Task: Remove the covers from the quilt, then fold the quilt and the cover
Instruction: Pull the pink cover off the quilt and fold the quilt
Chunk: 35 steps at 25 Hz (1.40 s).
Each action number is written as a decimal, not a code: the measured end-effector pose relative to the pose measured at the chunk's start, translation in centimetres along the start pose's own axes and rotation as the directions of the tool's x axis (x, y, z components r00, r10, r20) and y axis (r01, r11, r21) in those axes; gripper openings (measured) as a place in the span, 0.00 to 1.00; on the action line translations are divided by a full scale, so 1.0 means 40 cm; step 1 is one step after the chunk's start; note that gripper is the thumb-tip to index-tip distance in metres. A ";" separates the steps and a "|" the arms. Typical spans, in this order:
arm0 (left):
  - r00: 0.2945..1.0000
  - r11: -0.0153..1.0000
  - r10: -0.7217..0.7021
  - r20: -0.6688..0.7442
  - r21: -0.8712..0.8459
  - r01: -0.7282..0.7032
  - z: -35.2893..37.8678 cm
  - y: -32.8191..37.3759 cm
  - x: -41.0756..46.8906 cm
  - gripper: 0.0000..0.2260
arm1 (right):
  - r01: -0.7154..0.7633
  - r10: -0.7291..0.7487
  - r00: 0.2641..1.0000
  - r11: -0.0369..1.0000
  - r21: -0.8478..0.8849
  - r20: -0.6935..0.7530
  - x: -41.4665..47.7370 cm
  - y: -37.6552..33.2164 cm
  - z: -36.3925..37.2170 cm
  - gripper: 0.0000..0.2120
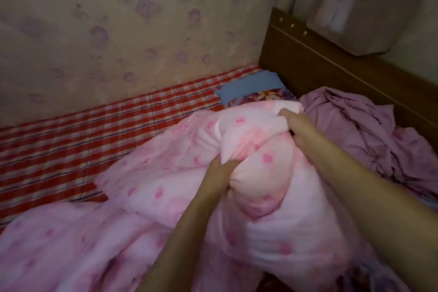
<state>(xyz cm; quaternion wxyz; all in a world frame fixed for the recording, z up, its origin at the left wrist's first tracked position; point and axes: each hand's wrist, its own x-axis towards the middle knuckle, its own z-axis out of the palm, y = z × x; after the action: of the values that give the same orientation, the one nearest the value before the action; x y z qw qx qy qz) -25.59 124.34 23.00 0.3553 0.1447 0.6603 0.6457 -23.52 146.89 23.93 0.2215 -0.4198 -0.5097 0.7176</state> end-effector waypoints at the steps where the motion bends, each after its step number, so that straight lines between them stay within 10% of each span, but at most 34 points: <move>1: 0.994 0.999 0.003 0.114 -0.036 0.001 0.057 0.045 0.029 0.11 | 0.085 -0.085 0.996 0.996 0.013 -0.010 0.026 -0.107 -0.009 0.29; 3: 0.927 0.999 0.042 0.373 -0.021 -0.037 0.132 0.064 0.060 0.20 | 0.238 -0.240 0.970 0.934 0.266 -0.026 0.056 -0.241 -0.059 0.34; 5: 0.940 0.956 0.015 0.342 0.271 -0.114 0.128 0.011 0.084 0.31 | 0.376 -0.366 0.925 0.839 0.394 -0.104 0.059 -0.271 -0.140 0.32; 7: 0.996 0.673 0.041 -0.076 0.739 0.028 0.042 -0.097 0.081 0.43 | 0.367 -0.377 0.923 0.922 -0.122 -0.075 0.049 -0.176 -0.222 0.34; 9: 0.894 0.567 -0.103 -0.436 0.713 0.413 -0.036 -0.205 0.049 0.55 | 0.259 -0.275 0.959 0.772 -0.581 0.063 0.027 0.029 -0.300 0.42; 12: 0.749 0.397 -0.530 -0.398 0.664 0.634 -0.070 -0.386 0.003 0.61 | 0.202 0.112 0.956 0.421 -0.884 0.271 -0.057 0.363 -0.381 0.66; 14: 0.725 0.285 -0.595 -0.346 0.753 0.593 -0.091 -0.504 -0.008 0.61 | 0.172 -0.013 0.985 0.260 -0.950 0.175 -0.081 0.508 -0.437 0.66; 18: 0.724 0.212 -0.616 -0.311 0.819 0.532 -0.169 -0.628 0.046 0.64 | -0.230 -0.129 0.928 0.539 -0.810 -0.349 -0.097 0.604 -0.455 0.61; 22: 0.742 0.246 -0.634 -0.218 0.853 0.461 -0.182 -0.644 0.080 0.72 | -0.378 0.014 0.883 0.617 -0.691 -0.470 -0.081 0.646 -0.457 0.63; 25: 0.790 0.375 -0.579 -0.201 0.795 0.477 -0.195 -0.641 0.099 0.54 | -0.455 -0.002 0.814 0.620 -0.639 -0.581 -0.064 0.640 -0.495 0.62; 28: 0.850 0.521 -0.526 -0.037 0.776 0.355 -0.161 -0.611 0.090 0.66 | -0.477 0.081 0.782 0.715 -0.511 -0.618 -0.050 0.614 -0.562 0.56; 32: 0.918 0.895 -0.336 -0.210 0.234 0.381 0.000 -0.472 0.118 0.32 | -0.320 0.155 0.916 0.838 -0.441 -0.369 -0.078 0.608 -0.598 0.35; 35: 0.881 0.958 -0.279 -0.382 -0.042 0.285 0.077 -0.343 0.222 0.23 | -0.191 0.244 0.970 0.768 -0.611 0.003 -0.170 0.510 -0.590 0.34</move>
<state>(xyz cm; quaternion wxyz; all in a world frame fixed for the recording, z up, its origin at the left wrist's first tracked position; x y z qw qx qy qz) -26.14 130.73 7.66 0.3080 -0.0791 0.7358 0.5979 1.99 146.90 4.77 -0.0307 -0.4947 -0.6690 0.5538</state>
